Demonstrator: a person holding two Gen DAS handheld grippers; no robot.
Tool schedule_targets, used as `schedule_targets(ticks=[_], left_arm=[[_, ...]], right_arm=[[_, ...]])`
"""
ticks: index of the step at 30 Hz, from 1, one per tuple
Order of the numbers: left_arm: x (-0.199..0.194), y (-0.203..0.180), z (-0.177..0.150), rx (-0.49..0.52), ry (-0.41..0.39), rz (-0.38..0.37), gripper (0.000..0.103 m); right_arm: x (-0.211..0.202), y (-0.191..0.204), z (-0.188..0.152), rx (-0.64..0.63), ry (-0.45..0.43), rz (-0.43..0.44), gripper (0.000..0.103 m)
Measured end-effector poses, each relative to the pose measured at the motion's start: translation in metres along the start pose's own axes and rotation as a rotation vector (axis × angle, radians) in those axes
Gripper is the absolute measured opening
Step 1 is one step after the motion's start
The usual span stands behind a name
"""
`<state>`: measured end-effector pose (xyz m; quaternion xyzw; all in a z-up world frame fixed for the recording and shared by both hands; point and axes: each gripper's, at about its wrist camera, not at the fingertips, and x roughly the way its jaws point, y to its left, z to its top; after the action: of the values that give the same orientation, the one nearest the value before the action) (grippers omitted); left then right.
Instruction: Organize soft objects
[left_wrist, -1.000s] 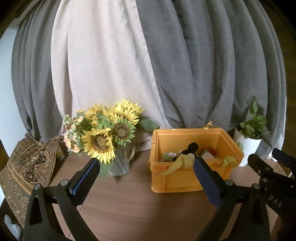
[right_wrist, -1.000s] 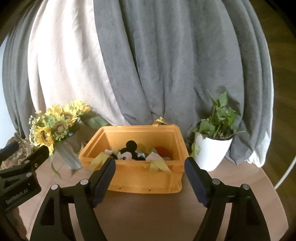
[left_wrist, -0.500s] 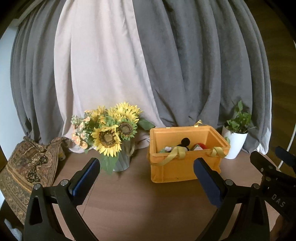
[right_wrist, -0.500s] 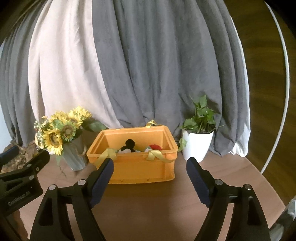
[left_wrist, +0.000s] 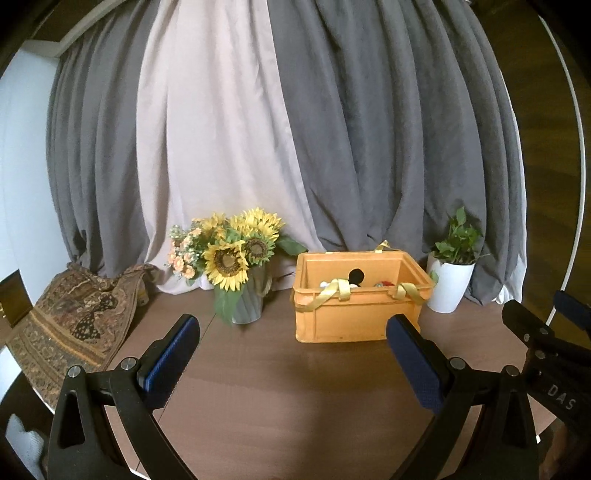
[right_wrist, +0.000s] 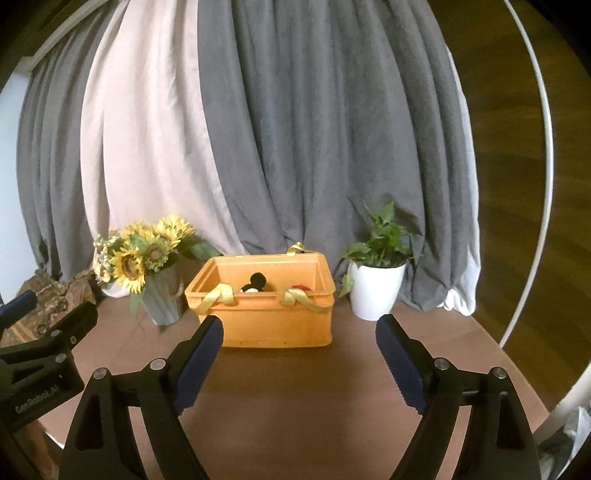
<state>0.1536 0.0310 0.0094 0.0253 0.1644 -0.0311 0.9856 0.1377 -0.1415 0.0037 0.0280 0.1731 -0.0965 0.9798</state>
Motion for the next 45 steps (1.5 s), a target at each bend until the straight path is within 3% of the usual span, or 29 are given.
schedule_targets(ticks=[22,45], left_arm=[[-0.117,-0.016,-0.040,0.014,-0.065,0.041,0.103],[-0.146,-0.025,-0.043,0.014,-0.099,0.045,0.103]], right_arm=[[-0.097,-0.035,-0.037,-0.001,-0.009,0.058,0.089],[-0.121,-0.042,-0.039,-0.004,-0.040,0.062,0.089]])
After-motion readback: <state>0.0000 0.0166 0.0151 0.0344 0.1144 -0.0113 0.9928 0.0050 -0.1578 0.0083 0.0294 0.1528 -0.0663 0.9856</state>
